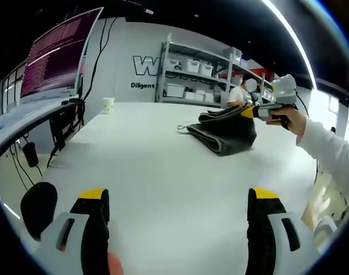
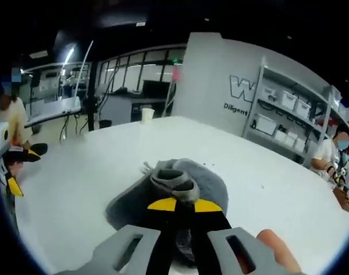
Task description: Open the folded towel by lifting each exposed corner and separating the folded layers until the towel lies flat within the target outline without major curled edges
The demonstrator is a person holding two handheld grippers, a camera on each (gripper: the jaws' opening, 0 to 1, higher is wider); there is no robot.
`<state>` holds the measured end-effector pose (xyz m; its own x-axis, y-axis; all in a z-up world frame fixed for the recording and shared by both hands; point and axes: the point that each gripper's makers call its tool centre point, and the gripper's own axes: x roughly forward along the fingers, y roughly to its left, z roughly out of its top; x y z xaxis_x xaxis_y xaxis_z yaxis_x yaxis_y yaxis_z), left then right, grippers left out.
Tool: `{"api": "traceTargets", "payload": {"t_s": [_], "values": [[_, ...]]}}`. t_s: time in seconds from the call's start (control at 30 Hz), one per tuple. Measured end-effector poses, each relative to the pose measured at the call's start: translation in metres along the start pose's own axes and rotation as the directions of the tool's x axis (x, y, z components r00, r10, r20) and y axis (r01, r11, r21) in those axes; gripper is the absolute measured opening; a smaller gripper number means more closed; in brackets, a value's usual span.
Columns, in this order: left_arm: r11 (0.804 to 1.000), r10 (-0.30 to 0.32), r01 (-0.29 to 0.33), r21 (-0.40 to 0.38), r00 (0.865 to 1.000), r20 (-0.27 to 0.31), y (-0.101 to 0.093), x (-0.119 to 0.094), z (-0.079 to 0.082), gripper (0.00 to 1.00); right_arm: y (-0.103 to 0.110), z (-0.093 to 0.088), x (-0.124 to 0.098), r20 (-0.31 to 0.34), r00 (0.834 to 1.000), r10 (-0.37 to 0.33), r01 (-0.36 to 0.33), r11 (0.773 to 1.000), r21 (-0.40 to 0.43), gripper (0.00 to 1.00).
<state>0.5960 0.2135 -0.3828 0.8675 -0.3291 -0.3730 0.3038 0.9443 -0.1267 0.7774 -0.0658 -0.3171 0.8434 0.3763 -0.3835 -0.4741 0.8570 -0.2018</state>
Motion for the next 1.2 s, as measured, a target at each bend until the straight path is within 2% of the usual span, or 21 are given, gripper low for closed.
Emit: {"api": "traceTargets", "payload": {"t_s": [0.4, 0.57, 1.2], "values": [[1.0, -0.001, 0.001, 0.003, 1.0, -0.01, 0.0, 0.002, 0.001, 1.0, -0.03, -0.001, -0.01, 0.02, 0.997, -0.08, 0.079, 0.996, 0.033, 0.01], [1.0, 0.016, -0.016, 0.004, 1.0, -0.01, 0.002, 0.001, 0.002, 1.0, -0.041, -0.001, -0.013, 0.029, 0.994, -0.101, 0.1, 0.994, 0.049, 0.01], [0.999, 0.0, 0.001, 0.035, 1.0, -0.022, -0.013, 0.006, 0.006, 1.0, -0.079, -0.02, -0.026, 0.025, 0.984, -0.174, 0.171, 0.98, 0.1, 0.01]]}}
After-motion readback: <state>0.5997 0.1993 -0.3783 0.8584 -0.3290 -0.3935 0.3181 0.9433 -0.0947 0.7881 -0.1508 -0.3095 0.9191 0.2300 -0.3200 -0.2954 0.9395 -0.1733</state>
